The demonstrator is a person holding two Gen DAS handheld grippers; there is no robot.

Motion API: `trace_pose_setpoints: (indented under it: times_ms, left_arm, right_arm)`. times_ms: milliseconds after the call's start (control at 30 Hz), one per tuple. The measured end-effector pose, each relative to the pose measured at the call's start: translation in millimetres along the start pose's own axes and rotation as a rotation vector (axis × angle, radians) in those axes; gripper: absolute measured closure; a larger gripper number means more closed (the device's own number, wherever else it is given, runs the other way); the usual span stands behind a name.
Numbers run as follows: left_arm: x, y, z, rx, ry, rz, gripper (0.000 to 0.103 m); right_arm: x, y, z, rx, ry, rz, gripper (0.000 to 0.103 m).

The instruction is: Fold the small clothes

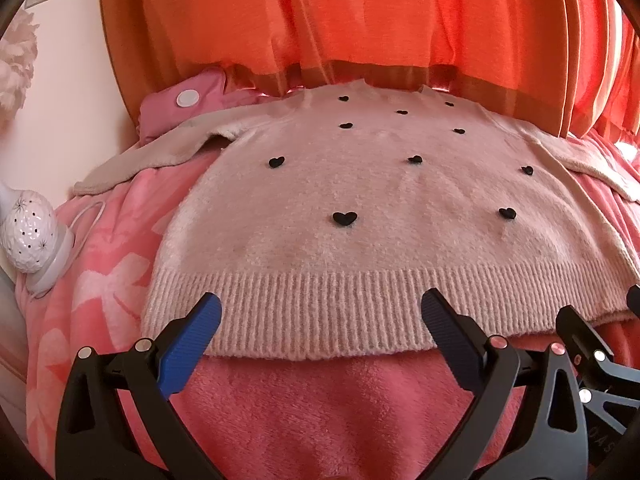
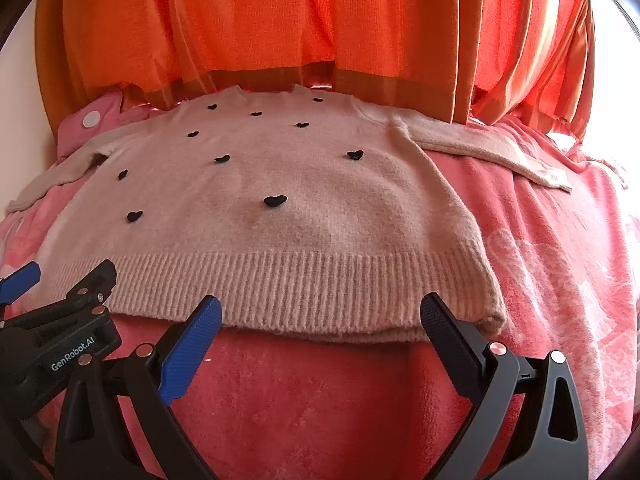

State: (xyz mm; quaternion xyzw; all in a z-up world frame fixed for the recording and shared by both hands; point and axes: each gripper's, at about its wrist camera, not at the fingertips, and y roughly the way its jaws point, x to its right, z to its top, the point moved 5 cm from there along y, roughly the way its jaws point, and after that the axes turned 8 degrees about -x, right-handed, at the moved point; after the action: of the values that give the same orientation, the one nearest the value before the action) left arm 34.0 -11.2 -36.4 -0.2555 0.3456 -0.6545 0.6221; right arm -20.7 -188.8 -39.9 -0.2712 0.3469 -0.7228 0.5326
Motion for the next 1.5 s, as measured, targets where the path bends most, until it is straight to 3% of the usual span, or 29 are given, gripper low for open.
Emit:
trace_pose_setpoints:
  times_ms: [1500]
  left_arm:
    - [4.6, 1.1, -3.0, 0.004, 0.016, 0.003, 0.005]
  right_arm:
    - [-5.5, 1.2, -0.7, -0.009, -0.008, -0.006, 0.005]
